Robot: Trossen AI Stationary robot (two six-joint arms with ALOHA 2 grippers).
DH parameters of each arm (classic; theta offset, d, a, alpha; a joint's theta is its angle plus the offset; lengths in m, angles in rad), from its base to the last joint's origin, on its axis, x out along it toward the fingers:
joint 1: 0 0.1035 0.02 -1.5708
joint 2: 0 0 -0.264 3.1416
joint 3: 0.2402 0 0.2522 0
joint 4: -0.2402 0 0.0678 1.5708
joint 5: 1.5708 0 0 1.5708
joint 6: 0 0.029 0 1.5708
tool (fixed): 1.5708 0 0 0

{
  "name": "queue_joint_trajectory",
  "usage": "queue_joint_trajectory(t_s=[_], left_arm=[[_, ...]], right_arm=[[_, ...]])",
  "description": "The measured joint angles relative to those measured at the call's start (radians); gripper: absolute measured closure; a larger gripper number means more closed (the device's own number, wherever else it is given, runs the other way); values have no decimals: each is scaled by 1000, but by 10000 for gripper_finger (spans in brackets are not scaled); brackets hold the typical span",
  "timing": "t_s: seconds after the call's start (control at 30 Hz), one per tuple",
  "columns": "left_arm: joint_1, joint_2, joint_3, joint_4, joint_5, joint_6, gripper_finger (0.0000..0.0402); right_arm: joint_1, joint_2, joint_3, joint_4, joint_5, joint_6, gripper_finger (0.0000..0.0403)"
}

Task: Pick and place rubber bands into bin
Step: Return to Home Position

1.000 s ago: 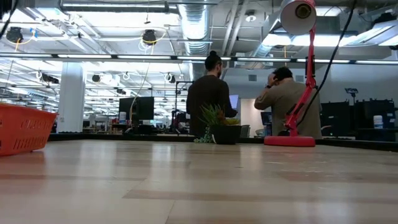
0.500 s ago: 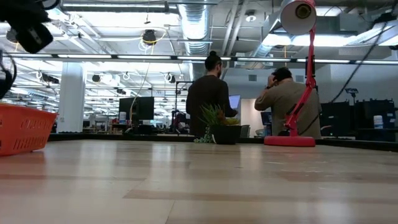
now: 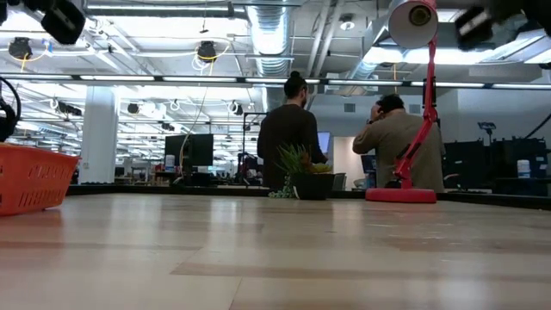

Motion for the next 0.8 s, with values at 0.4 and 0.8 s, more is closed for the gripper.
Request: queue_joint_trajectory(t_s=[0.4,0.8], left_arm=[[1,0,-231,314,48,73,381],[139,1,-454,604,289,96,381]], right_arm=[[-19,-130,-131,28,1,-1,326],[-81,-128,-132,5,-1,-2,326]])
